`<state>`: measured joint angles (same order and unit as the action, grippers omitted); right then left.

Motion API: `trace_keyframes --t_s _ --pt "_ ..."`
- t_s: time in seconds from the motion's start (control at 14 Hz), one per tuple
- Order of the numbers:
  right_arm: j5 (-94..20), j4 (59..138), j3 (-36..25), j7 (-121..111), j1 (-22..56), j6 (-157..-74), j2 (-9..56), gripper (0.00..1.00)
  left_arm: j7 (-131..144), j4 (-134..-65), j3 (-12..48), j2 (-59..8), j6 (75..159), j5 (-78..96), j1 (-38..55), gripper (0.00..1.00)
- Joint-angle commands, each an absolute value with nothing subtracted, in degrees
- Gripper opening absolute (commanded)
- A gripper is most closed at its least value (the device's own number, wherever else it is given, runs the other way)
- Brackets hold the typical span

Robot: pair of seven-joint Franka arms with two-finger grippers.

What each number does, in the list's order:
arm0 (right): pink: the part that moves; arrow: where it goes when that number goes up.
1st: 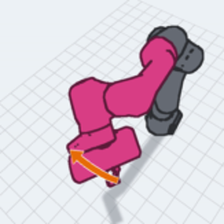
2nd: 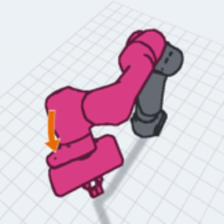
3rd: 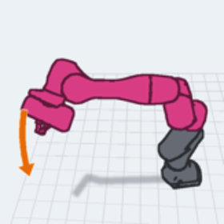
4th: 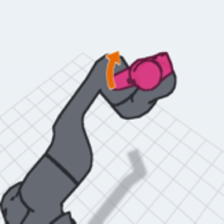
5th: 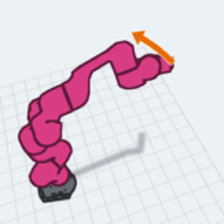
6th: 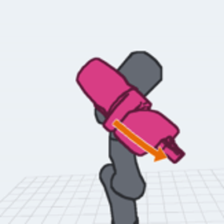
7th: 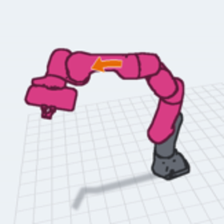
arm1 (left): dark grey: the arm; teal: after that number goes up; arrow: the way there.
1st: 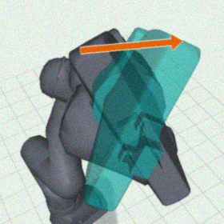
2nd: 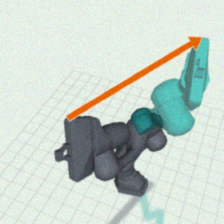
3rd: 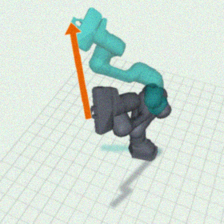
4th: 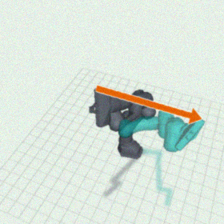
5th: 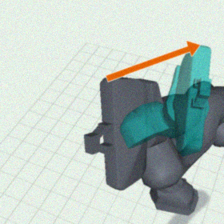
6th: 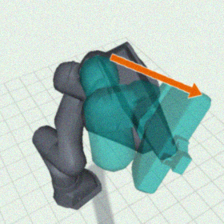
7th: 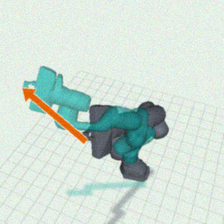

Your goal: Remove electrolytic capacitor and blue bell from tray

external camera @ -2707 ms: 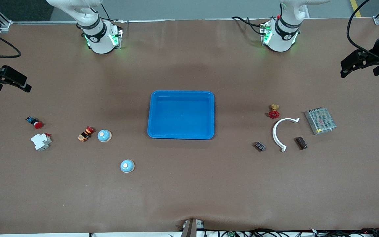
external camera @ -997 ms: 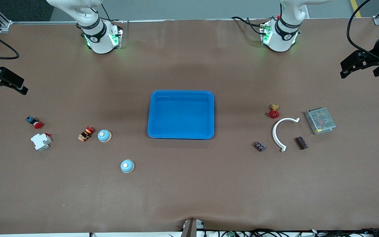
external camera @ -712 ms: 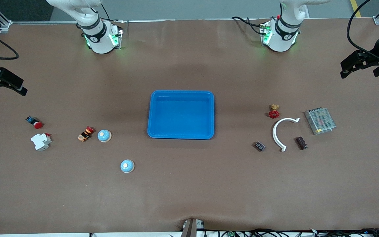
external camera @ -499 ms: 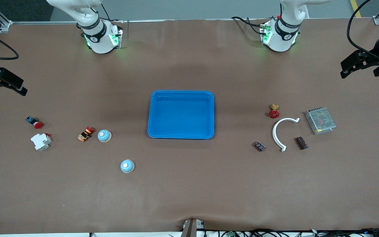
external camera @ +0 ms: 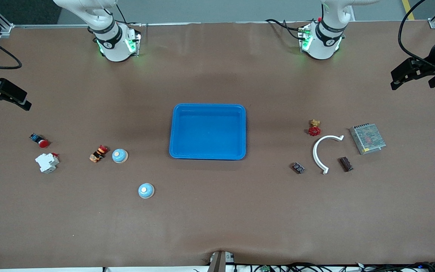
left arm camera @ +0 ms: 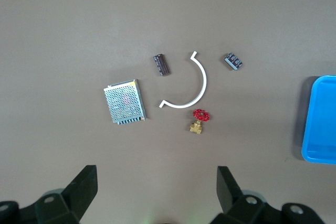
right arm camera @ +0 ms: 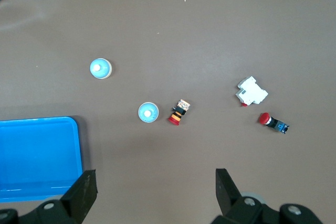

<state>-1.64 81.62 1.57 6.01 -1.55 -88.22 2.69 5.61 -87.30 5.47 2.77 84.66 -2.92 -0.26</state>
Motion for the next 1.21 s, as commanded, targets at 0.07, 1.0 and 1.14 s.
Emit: trace_keyframes --t_s 0.07,1.0,1.14 --pt "-1.41 81.83 1.76 5.63 -1.76 -88.42 2.46 1.0 5.54 -86.04 5.71 1.76 83.85 -2.02 -0.61 1.0" --pt "-1.41 82.27 1.76 5.63 -1.93 -87.1 3.08 1.0 5.63 -86.04 5.54 1.76 83.94 -2.02 -0.88 1.0" --pt "-1.41 82.27 1.76 5.63 -2.02 -87.19 3.08 1.0 5.63 -85.96 5.45 1.76 83.94 -2.02 -0.97 1.0"
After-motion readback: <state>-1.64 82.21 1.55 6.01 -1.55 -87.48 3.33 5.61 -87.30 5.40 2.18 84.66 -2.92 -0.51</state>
